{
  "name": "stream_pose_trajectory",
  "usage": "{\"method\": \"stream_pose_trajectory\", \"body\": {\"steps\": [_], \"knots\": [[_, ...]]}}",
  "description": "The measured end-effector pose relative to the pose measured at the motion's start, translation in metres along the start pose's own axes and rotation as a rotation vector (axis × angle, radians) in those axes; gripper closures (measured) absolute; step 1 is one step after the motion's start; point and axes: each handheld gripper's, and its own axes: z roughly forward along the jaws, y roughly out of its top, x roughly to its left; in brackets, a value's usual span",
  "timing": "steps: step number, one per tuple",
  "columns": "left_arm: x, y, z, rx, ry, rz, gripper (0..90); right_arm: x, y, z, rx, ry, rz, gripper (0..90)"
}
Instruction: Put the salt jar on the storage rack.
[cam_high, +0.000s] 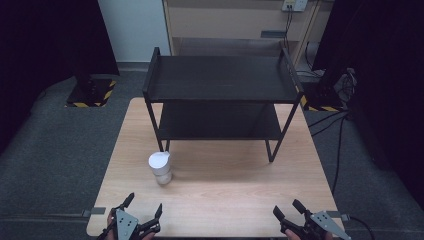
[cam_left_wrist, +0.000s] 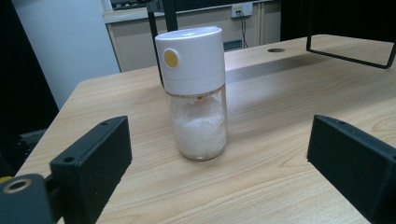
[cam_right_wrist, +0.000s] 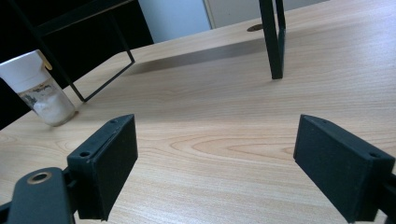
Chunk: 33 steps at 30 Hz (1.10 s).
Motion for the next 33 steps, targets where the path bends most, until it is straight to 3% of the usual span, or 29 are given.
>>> {"method": "stream_pose_trajectory", "body": {"steps": [20,33], "knots": [[0.000,0.003,0.007,-0.008,-0.011,-0.001,5.5,0.000,0.000,-0.001,-0.001,-0.002,-0.001,14.0],[0.006,0.009,0.029,0.008,-0.050,0.005,5.2,0.000,0.000,-0.002,-0.004,-0.006,0.000,14.0]]}}
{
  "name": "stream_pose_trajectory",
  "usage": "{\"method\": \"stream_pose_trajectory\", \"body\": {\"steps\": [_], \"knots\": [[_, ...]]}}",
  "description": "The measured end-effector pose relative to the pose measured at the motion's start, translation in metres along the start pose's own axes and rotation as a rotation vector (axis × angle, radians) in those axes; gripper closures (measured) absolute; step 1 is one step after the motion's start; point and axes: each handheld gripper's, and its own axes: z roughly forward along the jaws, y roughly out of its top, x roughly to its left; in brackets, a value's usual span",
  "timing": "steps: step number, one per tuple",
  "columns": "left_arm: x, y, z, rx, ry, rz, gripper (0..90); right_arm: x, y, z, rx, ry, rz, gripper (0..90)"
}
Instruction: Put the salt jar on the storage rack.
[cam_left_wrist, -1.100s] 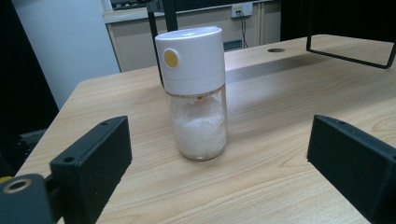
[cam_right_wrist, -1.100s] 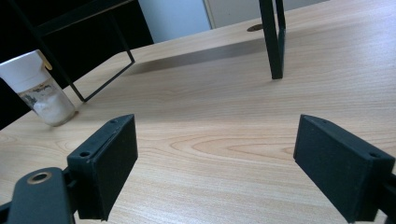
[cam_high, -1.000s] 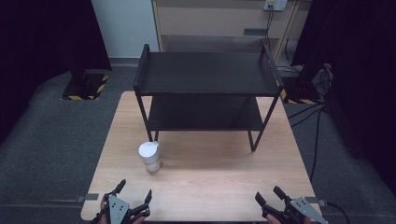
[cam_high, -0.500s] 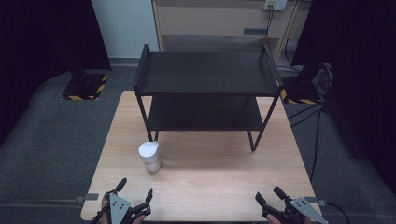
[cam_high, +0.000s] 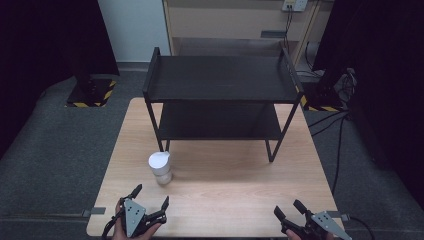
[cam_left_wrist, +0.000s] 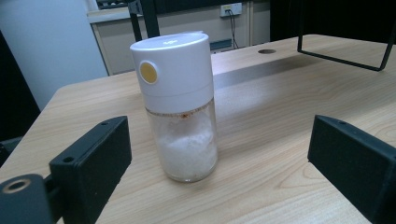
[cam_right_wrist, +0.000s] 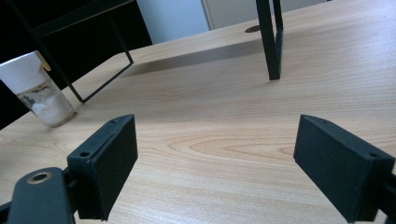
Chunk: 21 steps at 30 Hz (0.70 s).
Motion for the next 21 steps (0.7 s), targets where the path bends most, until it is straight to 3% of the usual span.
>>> {"method": "stream_pose_trajectory", "body": {"steps": [8,12,18,20,21], "knots": [[0.019,0.024,0.011,0.083,-0.063,-0.012,3.3,0.000,0.000,0.001,0.003,0.005,-0.002,14.0],[0.031,0.038,0.032,0.150,-0.080,-0.030,2.1,0.000,0.001,0.003,0.009,0.007,-0.003,14.0],[0.035,0.042,0.060,0.209,-0.048,-0.044,1.5,-0.001,0.000,0.002,0.007,0.002,0.002,14.0],[0.035,0.042,0.065,0.217,-0.041,-0.040,1.5,-0.002,0.000,0.002,0.008,0.002,0.003,14.0],[0.034,0.040,0.075,0.237,-0.029,-0.025,1.6,-0.002,0.001,0.002,0.010,0.003,0.003,14.0]]}}
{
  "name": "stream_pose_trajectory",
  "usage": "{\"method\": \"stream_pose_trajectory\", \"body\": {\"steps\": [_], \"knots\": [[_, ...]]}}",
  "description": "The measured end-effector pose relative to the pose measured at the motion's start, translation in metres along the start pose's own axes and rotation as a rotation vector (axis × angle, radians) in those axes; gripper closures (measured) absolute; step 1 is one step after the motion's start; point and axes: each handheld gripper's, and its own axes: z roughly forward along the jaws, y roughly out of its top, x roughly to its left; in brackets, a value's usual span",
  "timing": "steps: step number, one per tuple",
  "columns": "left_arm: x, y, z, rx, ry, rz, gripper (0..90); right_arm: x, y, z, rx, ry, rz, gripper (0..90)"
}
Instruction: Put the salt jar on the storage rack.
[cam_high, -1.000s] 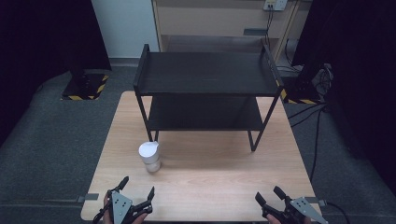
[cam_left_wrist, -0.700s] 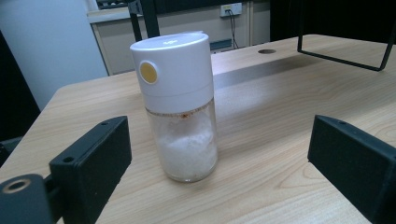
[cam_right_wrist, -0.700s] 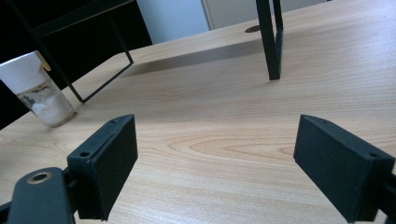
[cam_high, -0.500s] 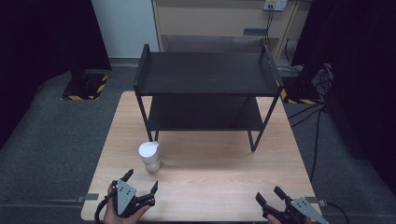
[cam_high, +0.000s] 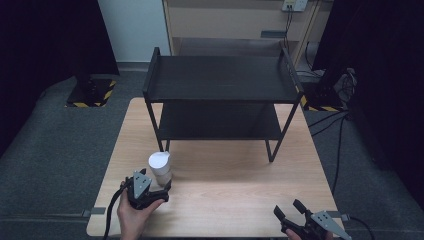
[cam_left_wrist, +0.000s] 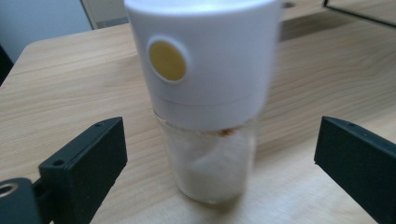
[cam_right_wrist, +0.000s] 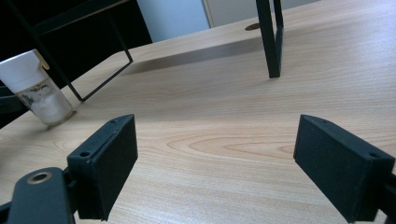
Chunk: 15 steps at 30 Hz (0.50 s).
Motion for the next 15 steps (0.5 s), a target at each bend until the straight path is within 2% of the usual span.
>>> {"method": "stream_pose_trajectory", "body": {"steps": [3,4,9,15], "knots": [[-0.002,0.000,0.010,0.019,0.017,0.019,2.0,0.000,0.000,0.001,0.002,0.003,-0.001,14.0],[-0.003,-0.002,0.019,0.033,0.025,0.028,2.3,0.000,0.000,0.001,0.003,0.005,-0.002,14.0],[-0.007,-0.008,0.032,0.022,0.034,0.041,8.9,0.000,0.000,0.000,0.002,0.002,0.000,14.0],[-0.014,-0.017,0.034,-0.040,0.064,0.037,19.8,-0.001,0.000,0.001,0.004,0.003,0.001,14.0]]}}
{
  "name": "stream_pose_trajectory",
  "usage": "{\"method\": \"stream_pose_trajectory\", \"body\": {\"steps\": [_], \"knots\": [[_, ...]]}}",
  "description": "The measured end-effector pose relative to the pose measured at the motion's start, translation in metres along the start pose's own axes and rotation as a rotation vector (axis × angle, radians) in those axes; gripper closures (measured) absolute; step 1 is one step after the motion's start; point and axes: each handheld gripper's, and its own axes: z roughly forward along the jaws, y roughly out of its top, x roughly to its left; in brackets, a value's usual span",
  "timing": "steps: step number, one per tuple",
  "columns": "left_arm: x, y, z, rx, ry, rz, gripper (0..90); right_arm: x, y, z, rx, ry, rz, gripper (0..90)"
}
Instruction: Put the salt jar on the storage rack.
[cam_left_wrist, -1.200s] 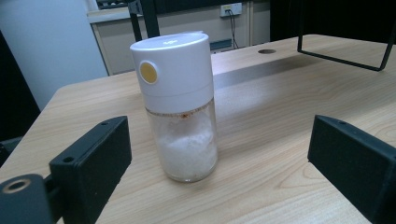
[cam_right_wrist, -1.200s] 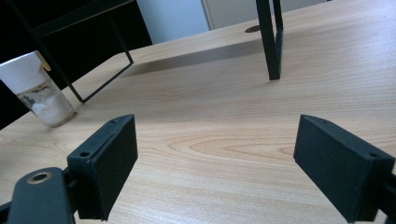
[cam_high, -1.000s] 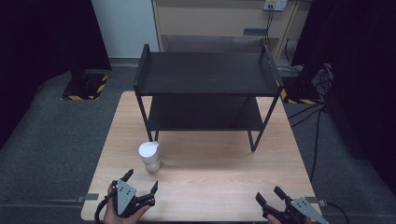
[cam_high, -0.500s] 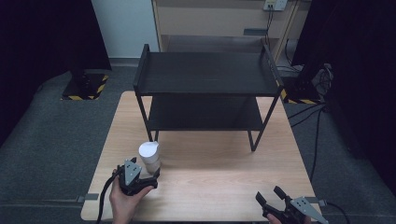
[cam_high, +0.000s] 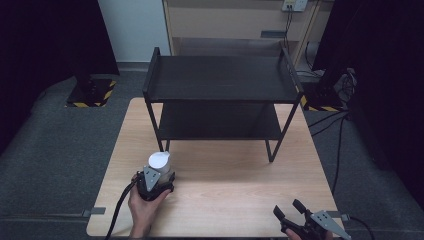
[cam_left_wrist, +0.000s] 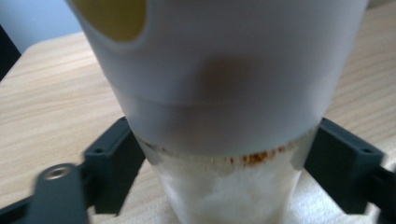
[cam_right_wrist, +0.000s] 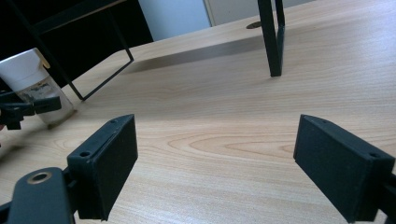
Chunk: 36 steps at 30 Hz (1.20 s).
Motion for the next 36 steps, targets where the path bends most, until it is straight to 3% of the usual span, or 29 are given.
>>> {"method": "stream_pose_trajectory", "body": {"steps": [2,11,15,19,23,29,31,36], "knots": [[0.000,-0.002,0.000,-0.018,-0.001,-0.009,25.4,0.000,0.000,0.000,0.001,0.002,0.000,14.0],[-0.003,-0.002,0.000,-0.027,0.000,-0.041,29.0,-0.001,0.000,0.000,0.002,0.001,0.003,14.0],[-0.002,0.009,-0.004,0.008,-0.016,-0.037,29.9,-0.001,0.000,0.000,0.002,0.001,0.002,14.0],[-0.010,0.024,-0.015,-0.016,-0.060,-0.029,30.2,-0.001,0.000,0.000,0.001,0.000,0.003,14.0],[-0.019,0.054,-0.025,-0.038,-0.130,-0.019,30.3,0.000,0.000,0.000,-0.001,0.000,0.002,14.0],[-0.046,0.113,-0.029,-0.123,-0.236,0.015,30.3,0.000,0.000,0.000,-0.006,0.003,-0.001,14.0],[-0.057,0.137,-0.021,-0.149,-0.260,0.036,30.3,0.000,0.000,0.000,-0.007,0.005,-0.001,14.0],[-0.086,0.177,0.018,-0.190,-0.257,0.054,30.3,0.000,0.000,-0.002,-0.014,0.007,-0.003,14.0]]}}
